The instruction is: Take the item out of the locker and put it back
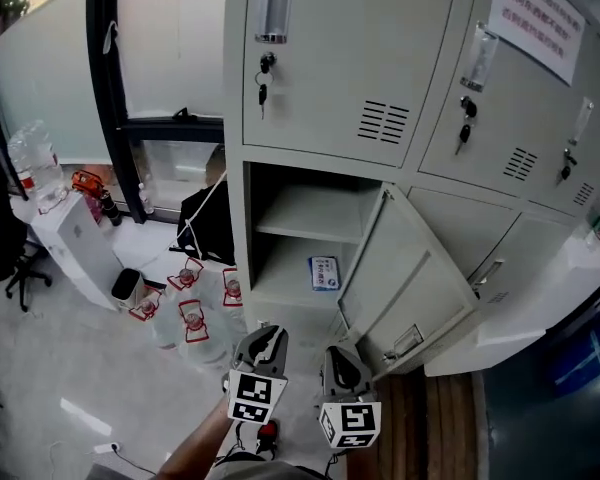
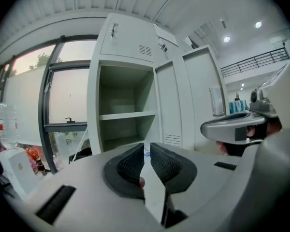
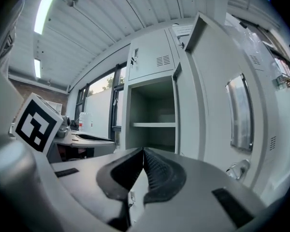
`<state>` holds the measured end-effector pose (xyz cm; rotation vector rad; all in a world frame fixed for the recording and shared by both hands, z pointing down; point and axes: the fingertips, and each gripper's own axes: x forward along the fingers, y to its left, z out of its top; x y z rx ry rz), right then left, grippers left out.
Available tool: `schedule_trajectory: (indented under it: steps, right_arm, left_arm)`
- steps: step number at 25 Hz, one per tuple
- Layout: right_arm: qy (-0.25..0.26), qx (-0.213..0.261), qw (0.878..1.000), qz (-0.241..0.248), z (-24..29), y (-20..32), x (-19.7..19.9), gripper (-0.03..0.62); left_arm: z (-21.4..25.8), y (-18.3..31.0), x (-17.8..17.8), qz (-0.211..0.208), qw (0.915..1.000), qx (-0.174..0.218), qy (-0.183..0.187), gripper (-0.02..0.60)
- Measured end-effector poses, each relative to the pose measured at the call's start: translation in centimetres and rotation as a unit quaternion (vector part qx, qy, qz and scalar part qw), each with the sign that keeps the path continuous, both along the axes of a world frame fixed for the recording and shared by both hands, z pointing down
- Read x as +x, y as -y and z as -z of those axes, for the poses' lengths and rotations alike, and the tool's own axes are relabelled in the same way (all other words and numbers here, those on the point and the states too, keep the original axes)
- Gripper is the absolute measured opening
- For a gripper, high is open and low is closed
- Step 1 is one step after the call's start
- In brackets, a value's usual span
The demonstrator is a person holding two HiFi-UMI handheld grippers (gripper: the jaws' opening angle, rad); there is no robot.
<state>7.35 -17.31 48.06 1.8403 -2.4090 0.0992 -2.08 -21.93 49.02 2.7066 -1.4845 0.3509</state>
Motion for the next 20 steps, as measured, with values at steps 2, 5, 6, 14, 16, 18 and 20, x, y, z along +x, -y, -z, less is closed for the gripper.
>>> schedule_trajectory:
  steps: [2,5,6,14,16,18,20]
  right_arm:
    - [0.001,0.001,1.0,0.01,-0.1,-1.1,-0.4,0.018]
    - [0.002,0.004,1.0,0.025,-0.1,-2.7,-1.0,0.018]
    - [0.002,0.005,1.0,0.029,-0.1,-3.3,-1.2,0.018]
    - [0.009,0.009,0.999,0.051,-0.7,-8.1,-1.5,0.018]
    - [0.01,0.006,0.998,0.054,-1.1,-9.3,-1.4,0.018]
    - [0.01,0.005,0.998,0.056,-1.4,-10.5,-1.3,0.018]
    - [0.011,0.005,0.998,0.056,-1.7,-11.5,-1.2,0.018]
  left_arm:
    - [0.3,-1.7,-0.8,0.009,0.9999,0.0,-0.008,0.058]
    - [0.7,-4.1,-1.9,0.026,0.9996,0.005,-0.01,0.046]
    - [0.8,-4.9,-2.3,0.031,0.9994,0.006,-0.01,0.043]
    - [0.3,-11.4,-3.4,0.06,0.9981,0.006,-0.013,0.032]
    - [0.1,-12.9,-3.6,0.064,0.9978,0.004,-0.014,0.031]
    - [-0.1,-14.3,-3.6,0.067,0.9976,0.003,-0.015,0.031]
    - [-0.3,-15.6,-3.5,0.067,0.9976,0.004,-0.013,0.031]
